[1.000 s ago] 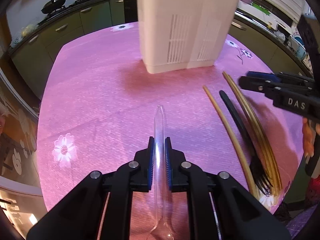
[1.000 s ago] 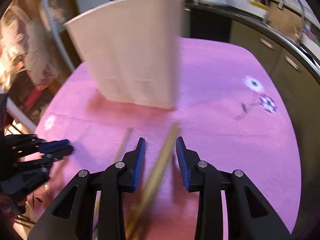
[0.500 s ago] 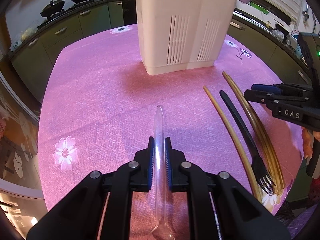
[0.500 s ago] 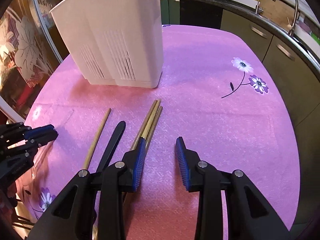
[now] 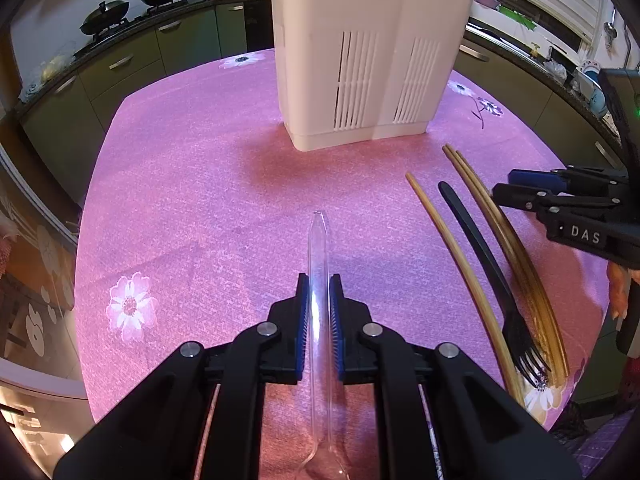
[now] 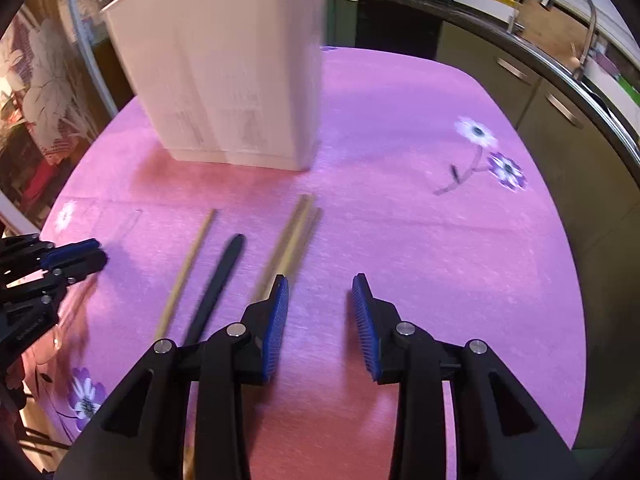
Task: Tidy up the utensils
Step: 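Lift the clear utensil with the left tool while the right tool grasps a chopstick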
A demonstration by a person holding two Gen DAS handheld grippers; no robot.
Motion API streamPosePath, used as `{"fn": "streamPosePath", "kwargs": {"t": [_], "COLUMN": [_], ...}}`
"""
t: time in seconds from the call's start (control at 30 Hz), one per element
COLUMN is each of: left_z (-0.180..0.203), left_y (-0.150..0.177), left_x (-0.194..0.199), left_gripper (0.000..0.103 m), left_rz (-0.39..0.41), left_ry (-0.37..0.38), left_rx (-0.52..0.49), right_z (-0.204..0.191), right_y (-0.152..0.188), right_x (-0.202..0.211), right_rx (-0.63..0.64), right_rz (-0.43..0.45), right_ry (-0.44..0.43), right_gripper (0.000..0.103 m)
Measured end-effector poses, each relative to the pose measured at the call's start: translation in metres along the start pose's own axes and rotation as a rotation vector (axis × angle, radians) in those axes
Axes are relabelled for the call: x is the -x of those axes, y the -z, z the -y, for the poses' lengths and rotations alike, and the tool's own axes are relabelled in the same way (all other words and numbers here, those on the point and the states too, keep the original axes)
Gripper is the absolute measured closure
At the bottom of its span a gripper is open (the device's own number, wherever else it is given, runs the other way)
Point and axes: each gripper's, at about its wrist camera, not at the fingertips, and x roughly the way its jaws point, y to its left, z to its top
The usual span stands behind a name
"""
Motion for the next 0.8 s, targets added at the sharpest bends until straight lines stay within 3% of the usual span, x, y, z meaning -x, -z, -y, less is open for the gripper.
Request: {"fn": "streamPosePath", "kwargs": {"t": [0.07,0.2,0.8], "left_z": [0.0,0.0,0.003], "left_y": [0.0,0.0,0.0], "left_x": [0.0,0.0,-0.001], "left_gripper": [0.093,0.093,0.093], "left_rz": [0.002,0.004,0.008], "left_ry": [0.001,0.0,0.002], "left_rx": [0.0,0.003,-0.003], "right_z": [0.007,-0.002,-0.017], "right_y": [0.002,0.001,-0.012], "right_x": [0.0,0.002,-0.015], "right_rx": [-0.017,-0.005,-0.009], "right_rz": [-0.003,0.009,-0.012], "right_ry": [0.01,-0.057,-0.025], "right_gripper": [0.07,0.07,0.068]}}
